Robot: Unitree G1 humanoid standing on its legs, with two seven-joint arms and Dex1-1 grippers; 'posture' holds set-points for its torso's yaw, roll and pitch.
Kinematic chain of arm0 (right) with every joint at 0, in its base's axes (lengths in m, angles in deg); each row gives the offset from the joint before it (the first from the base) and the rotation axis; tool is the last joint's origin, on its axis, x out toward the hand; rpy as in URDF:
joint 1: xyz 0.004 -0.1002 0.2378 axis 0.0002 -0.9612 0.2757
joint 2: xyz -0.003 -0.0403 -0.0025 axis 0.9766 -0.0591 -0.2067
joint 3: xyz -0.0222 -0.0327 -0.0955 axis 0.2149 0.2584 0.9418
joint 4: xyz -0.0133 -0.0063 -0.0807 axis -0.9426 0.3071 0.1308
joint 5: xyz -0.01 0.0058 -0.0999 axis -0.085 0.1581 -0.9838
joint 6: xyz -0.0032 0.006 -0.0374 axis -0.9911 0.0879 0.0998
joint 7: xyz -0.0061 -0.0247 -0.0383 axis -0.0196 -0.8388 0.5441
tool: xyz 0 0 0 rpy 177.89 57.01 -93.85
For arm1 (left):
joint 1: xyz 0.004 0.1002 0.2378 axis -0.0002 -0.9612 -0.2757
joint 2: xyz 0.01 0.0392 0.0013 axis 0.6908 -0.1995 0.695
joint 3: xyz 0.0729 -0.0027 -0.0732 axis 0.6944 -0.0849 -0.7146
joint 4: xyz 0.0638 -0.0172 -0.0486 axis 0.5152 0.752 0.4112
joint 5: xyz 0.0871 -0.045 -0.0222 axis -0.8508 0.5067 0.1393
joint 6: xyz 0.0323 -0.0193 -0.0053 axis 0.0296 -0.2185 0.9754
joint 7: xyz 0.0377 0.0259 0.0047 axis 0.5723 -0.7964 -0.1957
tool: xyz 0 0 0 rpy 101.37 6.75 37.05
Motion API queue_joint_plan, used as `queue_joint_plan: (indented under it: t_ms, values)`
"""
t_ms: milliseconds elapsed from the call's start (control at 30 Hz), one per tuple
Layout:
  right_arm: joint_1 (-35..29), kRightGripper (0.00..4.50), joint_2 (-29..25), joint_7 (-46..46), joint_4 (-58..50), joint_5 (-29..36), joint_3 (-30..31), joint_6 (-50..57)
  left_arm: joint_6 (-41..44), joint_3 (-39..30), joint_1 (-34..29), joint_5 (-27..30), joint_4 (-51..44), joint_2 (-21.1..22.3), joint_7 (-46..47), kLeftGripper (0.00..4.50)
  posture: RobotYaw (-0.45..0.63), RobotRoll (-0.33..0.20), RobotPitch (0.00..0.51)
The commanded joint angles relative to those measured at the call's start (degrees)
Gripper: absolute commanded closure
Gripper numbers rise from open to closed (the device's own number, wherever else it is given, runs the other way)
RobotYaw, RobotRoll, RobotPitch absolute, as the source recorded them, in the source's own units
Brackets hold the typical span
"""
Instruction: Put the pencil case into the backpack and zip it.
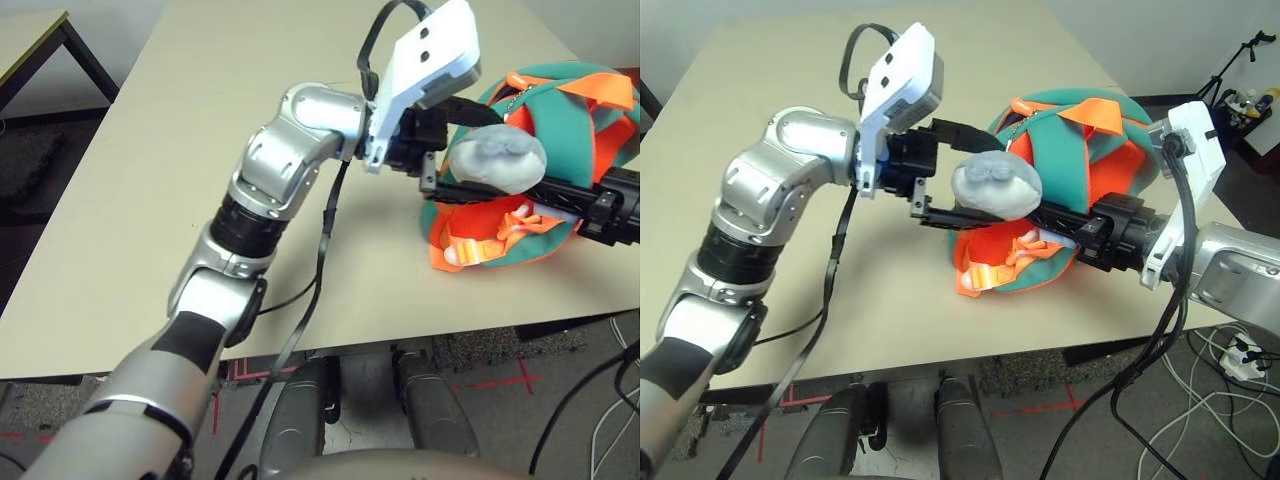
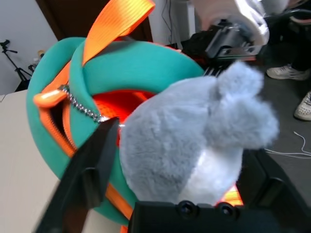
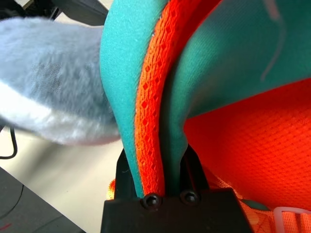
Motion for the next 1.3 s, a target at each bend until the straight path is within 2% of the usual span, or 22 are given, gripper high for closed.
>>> queue_joint_plan:
  t_ms: [33, 100, 133, 567, 733, 900, 1000, 1133, 1300]
  values:
    - [-0.7, 4.36, 0.3, 0.1, -1.6, 1.3, -0.3, 1.0, -0.2, 0.5, -0.2, -0.5, 1.0, 1.4, -0.1, 1.48, -0.05, 0.000, 0.193]
    - [-1.0, 4.36, 0.3, 0.1, -1.7, 1.4, -0.6, 1.0, -0.1, 0.3, -0.2, -0.1, 0.9, 2.2, -0.2, 2.07, -0.05, 0.000, 0.194]
    - [-1.2, 4.36, 0.3, 0.1, -1.8, 1.4, -0.7, 1.0, 0.1, 0.1, -0.2, 0.1, 0.8, 2.6, -0.2, 2.16, -0.04, 0.000, 0.194]
    - [-3.2, 4.36, 0.4, -0.3, -2.0, 1.1, -1.7, 1.1, 12.3, -9.9, -1.0, 7.8, 0.9, 11.7, 2.2, 2.16, -0.04, 0.000, 0.199]
    - [-3.7, 4.36, 0.8, -0.5, -1.9, 0.6, -1.6, 0.9, 21.1, -12.9, -5.4, 13.0, -2.3, 12.7, 5.2, 2.16, -0.04, 0.000, 0.200]
    - [-4.0, 4.36, 1.5, 0.0, -2.4, 0.8, -1.5, 0.7, 25.9, -8.2, -17.6, 14.5, -10.4, 13.3, 7.9, 2.16, -0.04, 0.000, 0.203]
    - [-4.4, 4.36, 1.6, 0.0, -2.5, 0.8, -1.8, 0.7, 25.5, -5.7, -23.4, 13.8, -11.0, 12.6, 9.5, 2.16, -0.04, 0.000, 0.205]
    - [-4.7, 4.36, 1.8, -0.1, -2.5, 0.7, -1.8, 0.7, 21.1, -1.7, -28.0, 9.9, -5.5, 11.8, 11.0, 2.16, -0.04, 0.000, 0.205]
    - [-4.5, 4.36, 2.2, -0.1, -2.6, 0.3, -1.3, 0.7, 10.3, 7.7, -31.4, 0.4, 9.0, 11.5, 9.6, 2.16, -0.05, 0.000, 0.205]
